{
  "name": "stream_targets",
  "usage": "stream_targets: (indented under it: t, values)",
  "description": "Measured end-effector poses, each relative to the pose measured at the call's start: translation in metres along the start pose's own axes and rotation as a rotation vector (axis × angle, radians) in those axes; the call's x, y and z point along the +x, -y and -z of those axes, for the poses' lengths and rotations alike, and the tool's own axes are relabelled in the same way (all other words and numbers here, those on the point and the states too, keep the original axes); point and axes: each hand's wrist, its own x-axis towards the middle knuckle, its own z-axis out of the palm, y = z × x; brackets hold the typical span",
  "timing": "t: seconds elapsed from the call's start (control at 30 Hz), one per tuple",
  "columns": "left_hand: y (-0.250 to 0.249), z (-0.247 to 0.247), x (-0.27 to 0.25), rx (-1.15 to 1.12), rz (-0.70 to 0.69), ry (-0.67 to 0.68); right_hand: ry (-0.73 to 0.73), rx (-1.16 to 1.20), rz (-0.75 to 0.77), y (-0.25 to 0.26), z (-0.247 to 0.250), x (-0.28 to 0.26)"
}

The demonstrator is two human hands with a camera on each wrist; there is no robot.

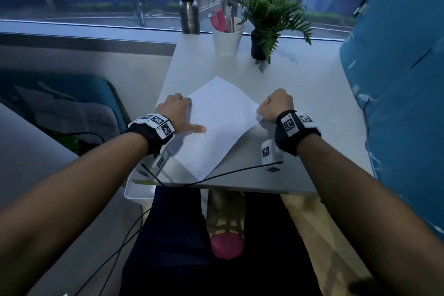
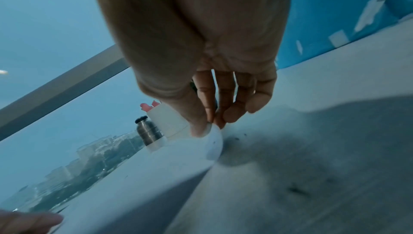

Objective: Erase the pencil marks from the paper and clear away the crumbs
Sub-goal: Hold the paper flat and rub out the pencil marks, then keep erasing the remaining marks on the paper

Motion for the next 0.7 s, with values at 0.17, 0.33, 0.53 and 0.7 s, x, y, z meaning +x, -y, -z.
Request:
stream_targets:
  t: [0.17,0.33,0.53,0.7]
  values:
    - [-0.008,-0.001,0.002,0.063,0.027,-0.004,0.040,0.043,-0.014,0.008,0.007,0.003]
    - [-0.013,-0.002,0.005,0.084,0.046,0.022,0.118,0.226,-0.066,0.008,0.001,0.001]
    - [-0.012,0.003,0.015,-0.125,0.066,-0.018,-0.149,0.233,0.131,0.039,0.017,-0.011]
    - [-0.006,0.041,0.030,-0.428,0.035,-0.195,-0.319,0.214,0.488,0.080,0.069,-0.033]
